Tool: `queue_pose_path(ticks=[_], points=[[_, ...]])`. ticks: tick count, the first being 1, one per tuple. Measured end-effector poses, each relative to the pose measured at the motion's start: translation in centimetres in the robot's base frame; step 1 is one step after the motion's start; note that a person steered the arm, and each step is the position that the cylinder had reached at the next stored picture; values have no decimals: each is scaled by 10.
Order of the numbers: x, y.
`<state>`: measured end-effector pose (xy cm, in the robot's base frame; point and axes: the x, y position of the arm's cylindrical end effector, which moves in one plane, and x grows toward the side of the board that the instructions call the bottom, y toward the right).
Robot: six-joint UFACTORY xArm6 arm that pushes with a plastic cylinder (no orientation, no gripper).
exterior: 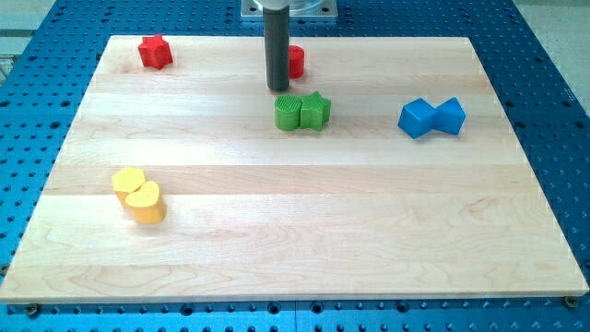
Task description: Slide the blue triangle vertically above the blue cube
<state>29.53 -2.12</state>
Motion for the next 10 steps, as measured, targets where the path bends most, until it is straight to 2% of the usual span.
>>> queue_pose_path(ticks=[1,2,3,4,5,6,7,8,9,10], points=[[25,6],[24,40],[12,104],[30,144],[4,189],[4,273],[79,297],[131,255],[103,248],[40,249]])
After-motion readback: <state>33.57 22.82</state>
